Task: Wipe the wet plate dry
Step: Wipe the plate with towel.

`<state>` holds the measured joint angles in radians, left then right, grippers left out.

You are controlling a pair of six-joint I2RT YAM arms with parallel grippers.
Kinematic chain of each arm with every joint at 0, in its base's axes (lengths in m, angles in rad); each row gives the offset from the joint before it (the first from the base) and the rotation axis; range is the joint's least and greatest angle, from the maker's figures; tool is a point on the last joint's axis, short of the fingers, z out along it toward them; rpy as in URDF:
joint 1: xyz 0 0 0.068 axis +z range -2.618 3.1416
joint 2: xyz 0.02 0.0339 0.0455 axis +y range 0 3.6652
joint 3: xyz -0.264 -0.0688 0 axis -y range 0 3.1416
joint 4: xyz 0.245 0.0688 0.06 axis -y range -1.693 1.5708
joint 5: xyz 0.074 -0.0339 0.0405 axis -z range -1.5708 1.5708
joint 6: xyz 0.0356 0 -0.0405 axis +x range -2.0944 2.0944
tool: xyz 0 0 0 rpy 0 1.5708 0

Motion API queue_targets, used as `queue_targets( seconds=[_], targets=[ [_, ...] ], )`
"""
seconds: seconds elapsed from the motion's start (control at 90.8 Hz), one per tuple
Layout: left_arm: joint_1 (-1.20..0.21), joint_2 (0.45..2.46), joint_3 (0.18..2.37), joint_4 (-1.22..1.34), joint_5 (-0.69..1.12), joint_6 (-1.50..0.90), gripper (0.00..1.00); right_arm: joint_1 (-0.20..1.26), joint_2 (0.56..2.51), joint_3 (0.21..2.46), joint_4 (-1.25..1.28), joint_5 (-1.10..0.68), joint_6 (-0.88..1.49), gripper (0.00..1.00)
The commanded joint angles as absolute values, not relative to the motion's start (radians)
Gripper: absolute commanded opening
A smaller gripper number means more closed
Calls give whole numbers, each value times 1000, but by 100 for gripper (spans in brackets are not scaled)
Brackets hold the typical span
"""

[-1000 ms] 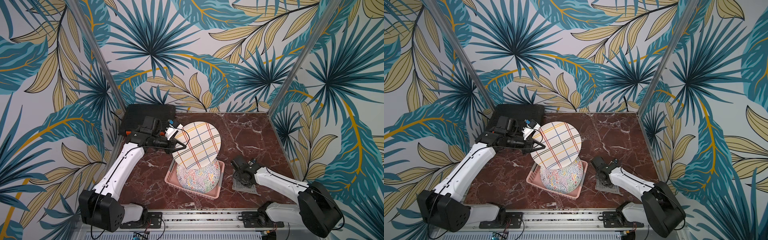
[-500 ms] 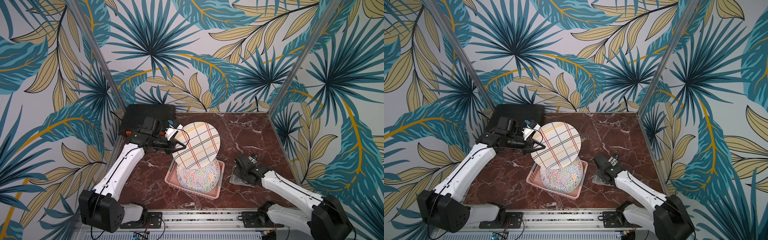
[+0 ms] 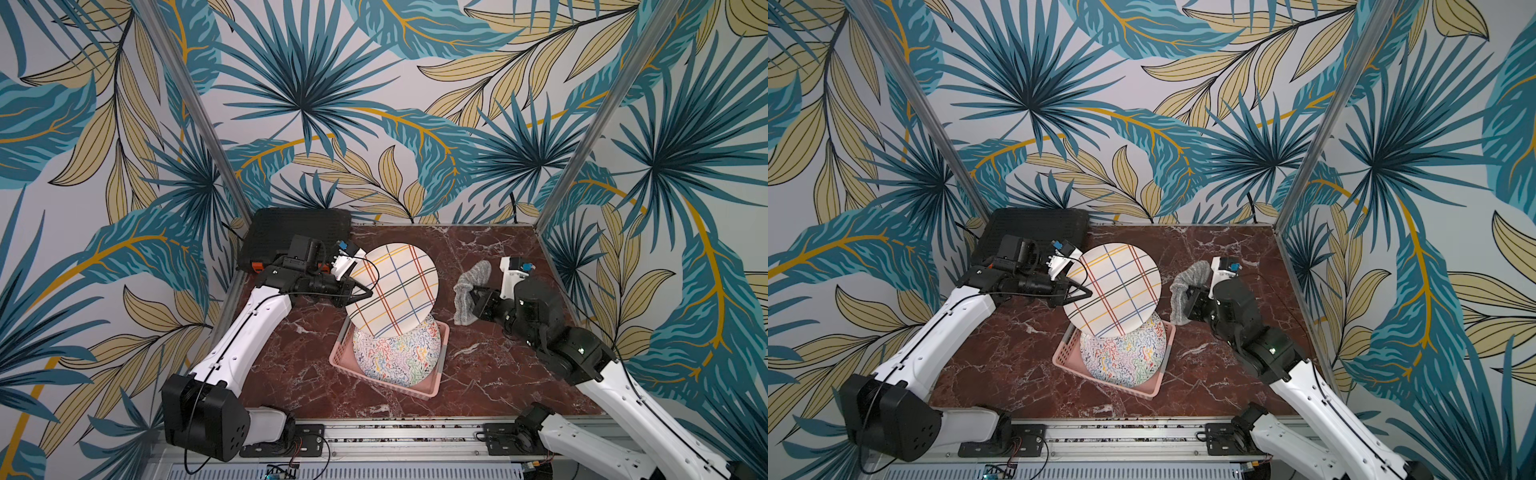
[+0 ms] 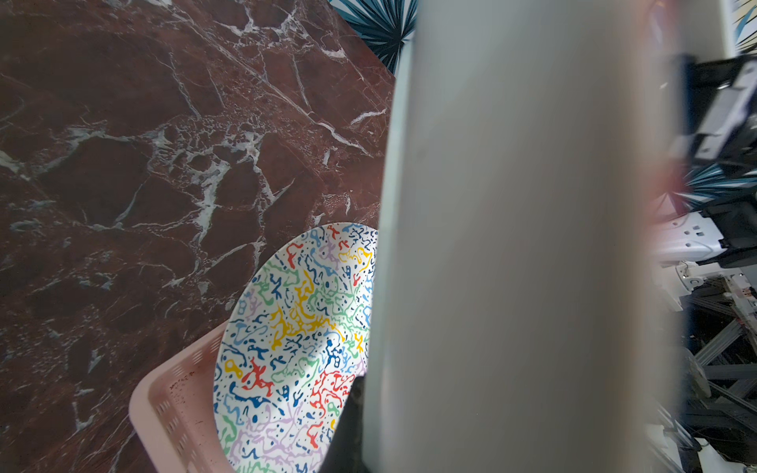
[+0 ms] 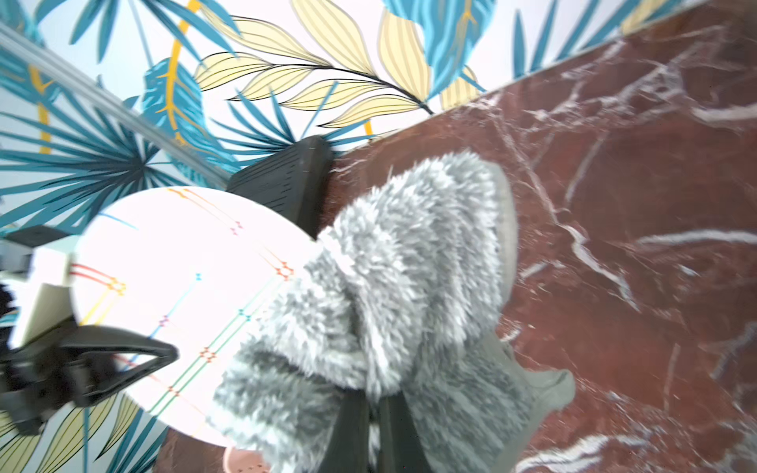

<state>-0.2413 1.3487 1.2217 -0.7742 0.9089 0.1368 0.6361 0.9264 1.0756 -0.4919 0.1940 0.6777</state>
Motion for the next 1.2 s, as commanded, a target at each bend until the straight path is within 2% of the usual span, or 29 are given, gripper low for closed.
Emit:
queue_targets(
  seconds=[0.0, 0.187, 0.341, 0.529, 0.639, 0.749, 0.848, 1.013, 1.19],
  targets=[
    [-248, 1358, 1228, -735, 940, 133, 0, 726, 1060, 1197, -462, 223, 578, 0],
    [-250, 1369, 1229, -740, 957, 141, 0, 771, 1366, 1418, -423, 271, 613, 0],
    [-250, 1371, 1232, -747, 986, 144, 0, 776, 1522, 1501, -395, 303, 665, 0],
    [-251, 1368, 1237, -753, 997, 146, 0, 770, 1513, 1441, -437, 499, 701, 0],
    [-251, 1367, 1241, -753, 999, 143, 0, 762, 1457, 1366, -412, 540, 698, 0],
    [-251, 1362, 1238, -752, 1000, 142, 0, 764, 1457, 1366, -359, 459, 667, 0],
    [-251, 1362, 1234, -750, 1000, 142, 0, 795, 1533, 1458, -347, 347, 614, 0],
    [-252, 1367, 1237, -749, 997, 137, 0, 927, 1675, 1638, -401, 341, 569, 0],
    [-252, 1365, 1237, -752, 1001, 133, 0, 954, 1706, 1601, -347, 271, 637, 0]
  ],
)
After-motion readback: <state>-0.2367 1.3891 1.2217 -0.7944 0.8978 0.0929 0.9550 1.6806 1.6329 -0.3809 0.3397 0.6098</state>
